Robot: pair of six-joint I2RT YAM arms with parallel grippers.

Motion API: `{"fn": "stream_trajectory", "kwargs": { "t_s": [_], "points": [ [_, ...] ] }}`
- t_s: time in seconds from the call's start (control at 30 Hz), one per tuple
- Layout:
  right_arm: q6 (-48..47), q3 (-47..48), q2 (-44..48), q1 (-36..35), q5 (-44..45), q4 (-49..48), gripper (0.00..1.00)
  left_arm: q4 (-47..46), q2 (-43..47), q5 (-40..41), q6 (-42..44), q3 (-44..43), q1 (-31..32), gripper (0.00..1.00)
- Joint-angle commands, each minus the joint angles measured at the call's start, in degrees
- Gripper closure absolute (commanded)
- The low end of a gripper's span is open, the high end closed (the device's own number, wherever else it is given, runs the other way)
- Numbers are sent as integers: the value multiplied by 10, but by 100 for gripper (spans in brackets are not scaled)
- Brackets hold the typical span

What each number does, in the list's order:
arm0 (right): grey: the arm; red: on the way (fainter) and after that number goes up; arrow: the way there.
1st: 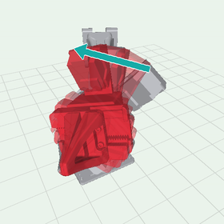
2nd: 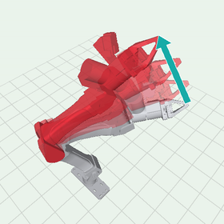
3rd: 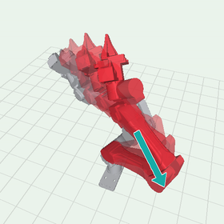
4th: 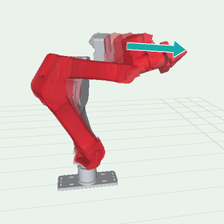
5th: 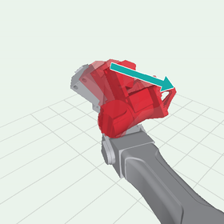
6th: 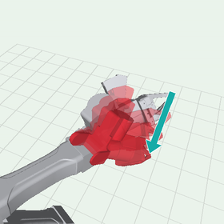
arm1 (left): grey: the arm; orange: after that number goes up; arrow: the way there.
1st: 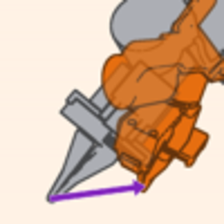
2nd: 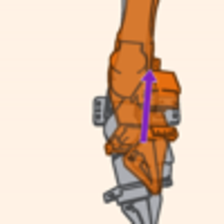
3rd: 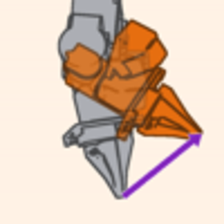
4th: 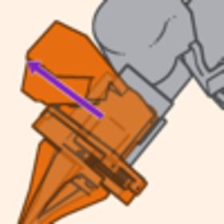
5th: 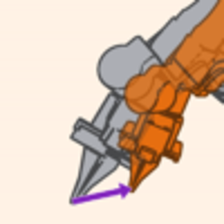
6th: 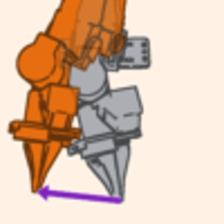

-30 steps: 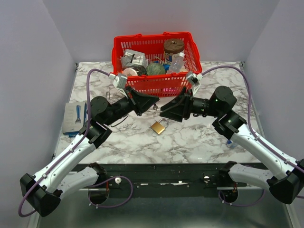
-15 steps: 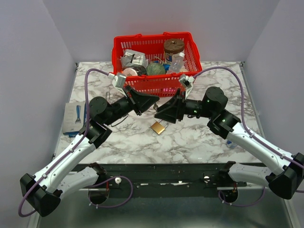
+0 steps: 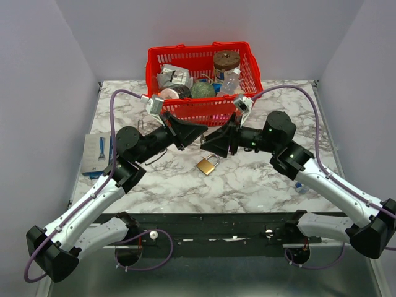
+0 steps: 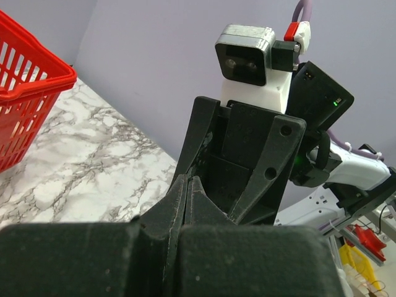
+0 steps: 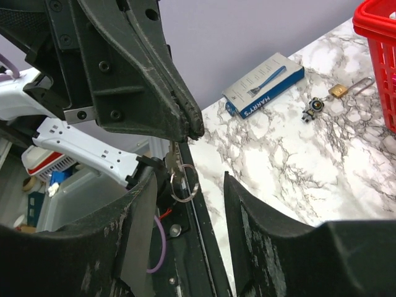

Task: Unlock with the key

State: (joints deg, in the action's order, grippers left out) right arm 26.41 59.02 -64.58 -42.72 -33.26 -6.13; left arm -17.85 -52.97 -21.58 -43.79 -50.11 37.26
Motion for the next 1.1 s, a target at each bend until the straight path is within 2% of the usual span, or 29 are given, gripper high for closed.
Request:
{"fn": "stream_trajectory", "kwargs": {
  "t_s": [0.0,0.4,0.57,0.77,0.9,1.03,1.07],
  "points": [
    [-15,15,-9,-6,14,2,44,-25,3,-8,-5,7,2,100],
    [3,11,-10,-6,-1,-26,54,-25,9,-11,-12,13,2,100],
    [10,8,-11,-6,-9,-38,55,-26,10,-13,-14,14,3,100],
    [15,5,-13,-6,-16,-42,71,-26,15,-8,-16,17,3,100],
    [24,2,-20,-7,-22,-42,92,-25,16,-2,-22,18,2,100],
    [37,-6,-20,-6,-21,-49,97,-3,17,23,-30,17,3,100],
    [43,-10,-17,-5,-18,-52,98,5,18,29,-31,15,2,97]
  ]
}}
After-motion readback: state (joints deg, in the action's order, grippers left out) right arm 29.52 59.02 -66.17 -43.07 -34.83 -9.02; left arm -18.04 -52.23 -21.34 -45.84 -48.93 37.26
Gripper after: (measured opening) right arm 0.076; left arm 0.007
